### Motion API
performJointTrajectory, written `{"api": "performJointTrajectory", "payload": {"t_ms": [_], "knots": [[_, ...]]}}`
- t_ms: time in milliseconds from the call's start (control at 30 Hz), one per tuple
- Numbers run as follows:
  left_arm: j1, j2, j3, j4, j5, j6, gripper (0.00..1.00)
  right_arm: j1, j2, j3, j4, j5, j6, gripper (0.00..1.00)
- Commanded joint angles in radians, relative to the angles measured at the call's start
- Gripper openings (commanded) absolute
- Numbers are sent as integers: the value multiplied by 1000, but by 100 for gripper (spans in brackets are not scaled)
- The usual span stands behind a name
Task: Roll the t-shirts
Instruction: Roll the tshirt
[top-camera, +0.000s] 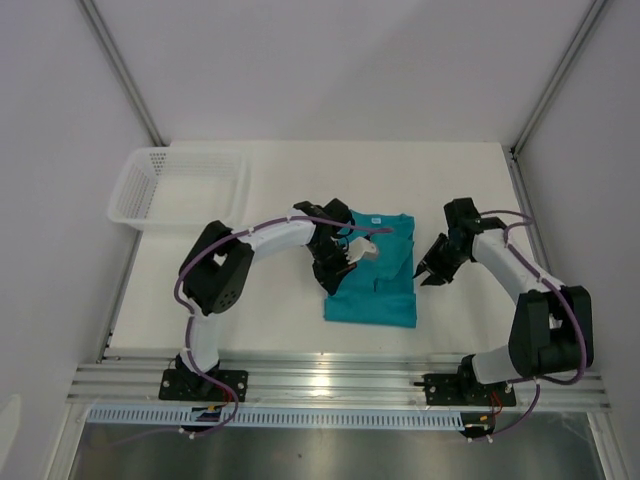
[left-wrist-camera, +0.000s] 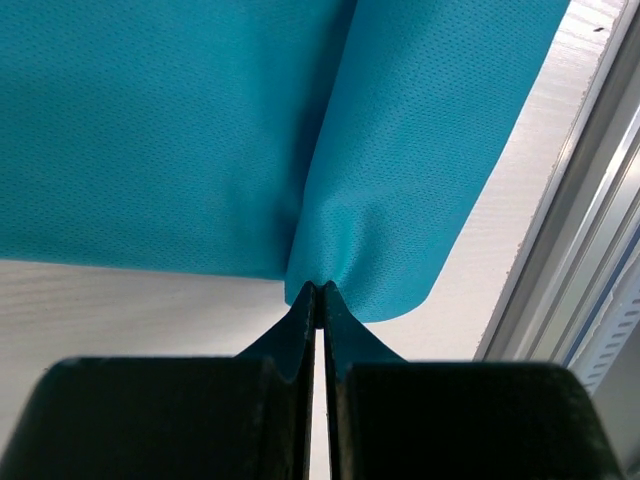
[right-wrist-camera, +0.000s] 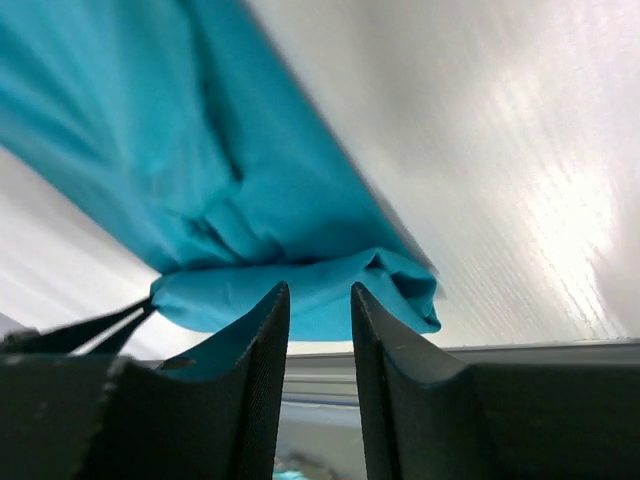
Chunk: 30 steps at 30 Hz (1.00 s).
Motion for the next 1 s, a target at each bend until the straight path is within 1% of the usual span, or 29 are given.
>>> {"api": "performJointTrajectory", "payload": {"t_ms": [0, 33, 67, 100, 133, 200, 267, 400, 567, 600, 633, 700, 733, 833, 967], "knots": [[16, 2, 22, 18, -25, -27, 1, 84, -95, 21, 19, 75, -10, 32], [16, 4, 25, 21, -28, -27, 1, 107, -106, -8, 31, 69, 3, 30], [15, 5, 20, 24, -35, -27, 1, 149, -120, -27, 46, 49, 18, 24], [16, 4, 20, 27, -35, -31, 1, 171, -139, -47, 95, 31, 50, 22], [16, 7, 20, 33, -36, -34, 1, 188, -146, -94, 124, 12, 66, 14], [16, 10, 25, 36, -44, -43, 2, 220, -144, -136, 205, -31, 116, 8], [18, 13, 26, 38, -45, -48, 4, 220, -121, -163, 230, -36, 130, 0], [16, 15, 28, 47, -70, -65, 7, 220, -65, -159, 261, -5, 112, 0], [18, 7, 45, 51, -102, -88, 15, 220, -2, -169, 287, 15, 102, 0], [16, 2, 48, 54, -108, -99, 19, 222, 4, -174, 292, 20, 102, 0], [18, -2, 53, 56, -116, -102, 26, 220, 8, -177, 295, 24, 104, 0], [18, -23, 56, 64, -125, -105, 33, 222, 14, -183, 299, 35, 109, 0], [16, -30, 57, 68, -130, -105, 39, 219, 12, -189, 301, 38, 110, 0], [18, -59, 60, 80, -143, -96, 41, 219, 6, -200, 313, 38, 119, 0], [18, -97, 83, 91, -156, -83, 41, 217, 3, -205, 326, 38, 136, 0]]}}
